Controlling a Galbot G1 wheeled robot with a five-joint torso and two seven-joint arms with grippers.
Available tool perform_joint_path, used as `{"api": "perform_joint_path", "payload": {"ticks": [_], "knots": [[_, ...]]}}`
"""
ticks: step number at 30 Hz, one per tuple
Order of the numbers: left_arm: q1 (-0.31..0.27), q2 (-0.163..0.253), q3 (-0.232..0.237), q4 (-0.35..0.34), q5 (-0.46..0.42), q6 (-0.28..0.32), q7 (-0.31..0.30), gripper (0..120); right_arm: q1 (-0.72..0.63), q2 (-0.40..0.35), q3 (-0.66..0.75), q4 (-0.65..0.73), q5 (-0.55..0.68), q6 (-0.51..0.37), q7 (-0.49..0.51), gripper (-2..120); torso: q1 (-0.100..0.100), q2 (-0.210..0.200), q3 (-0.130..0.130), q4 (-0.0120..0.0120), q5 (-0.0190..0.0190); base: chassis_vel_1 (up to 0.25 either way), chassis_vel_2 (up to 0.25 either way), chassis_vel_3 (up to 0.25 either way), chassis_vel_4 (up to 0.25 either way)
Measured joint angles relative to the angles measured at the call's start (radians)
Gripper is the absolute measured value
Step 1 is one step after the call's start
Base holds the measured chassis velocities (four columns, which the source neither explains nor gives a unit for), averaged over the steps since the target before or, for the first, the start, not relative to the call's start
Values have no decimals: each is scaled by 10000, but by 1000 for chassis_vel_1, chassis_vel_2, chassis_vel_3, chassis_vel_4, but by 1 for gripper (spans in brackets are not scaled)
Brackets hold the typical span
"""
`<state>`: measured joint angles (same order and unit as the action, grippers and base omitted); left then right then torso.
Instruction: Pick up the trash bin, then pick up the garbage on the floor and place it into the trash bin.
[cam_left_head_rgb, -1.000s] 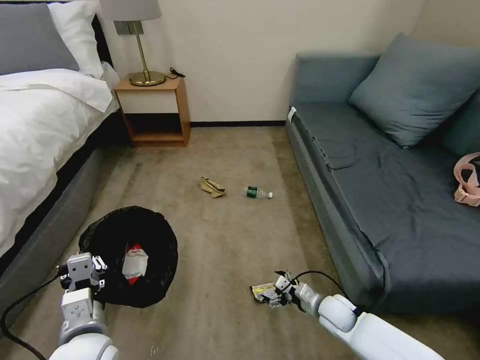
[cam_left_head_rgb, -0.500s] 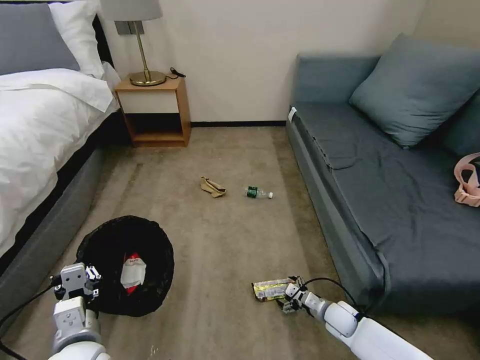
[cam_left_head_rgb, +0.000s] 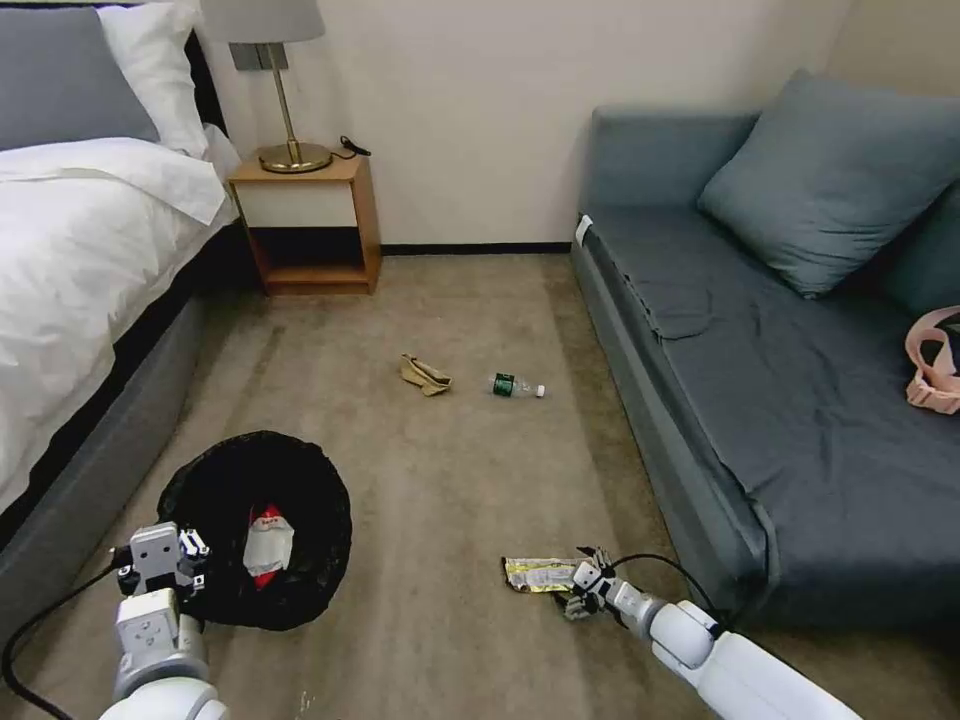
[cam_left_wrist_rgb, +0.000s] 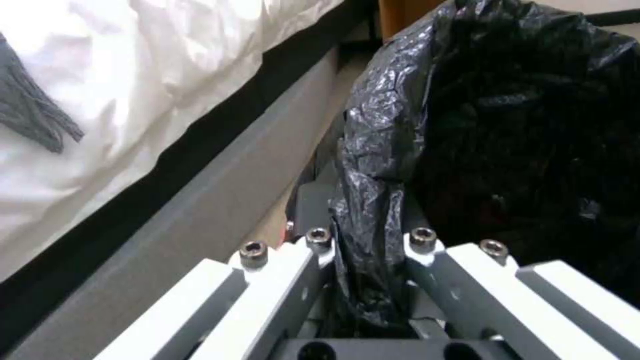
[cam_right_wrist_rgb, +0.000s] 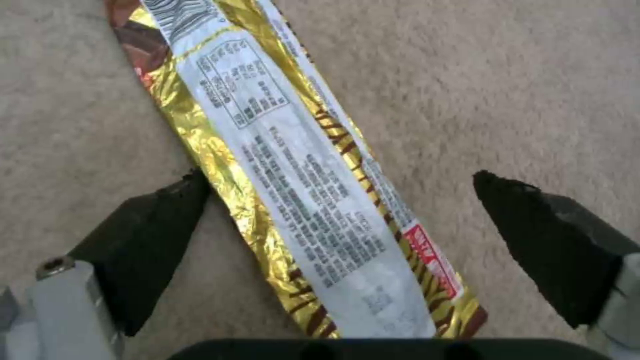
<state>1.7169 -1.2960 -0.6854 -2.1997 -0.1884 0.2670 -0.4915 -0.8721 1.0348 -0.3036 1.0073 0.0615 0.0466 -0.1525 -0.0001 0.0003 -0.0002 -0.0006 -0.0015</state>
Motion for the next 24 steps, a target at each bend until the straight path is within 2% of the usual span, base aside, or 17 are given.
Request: {"api": "perform_joint_path", "payload": {"ticks": [3,11,24], "knots": [[5,0,-1,-21,0,0,0,4,60,73,9,-100,3,1,-19,97,0,0,0,-1,8,0,0,0,0],[11,0,-17,-27,-10,1,-1,4,212,92,-117,-201,271,-28,-254,79,0,-2,1,12,18,0,0,0,0],[-84,76,-25,68,-175,-17,23,4,302,-160,-331,66,834,-291,-756,31,1,-5,3,11,26,0,0,0,0]]}}
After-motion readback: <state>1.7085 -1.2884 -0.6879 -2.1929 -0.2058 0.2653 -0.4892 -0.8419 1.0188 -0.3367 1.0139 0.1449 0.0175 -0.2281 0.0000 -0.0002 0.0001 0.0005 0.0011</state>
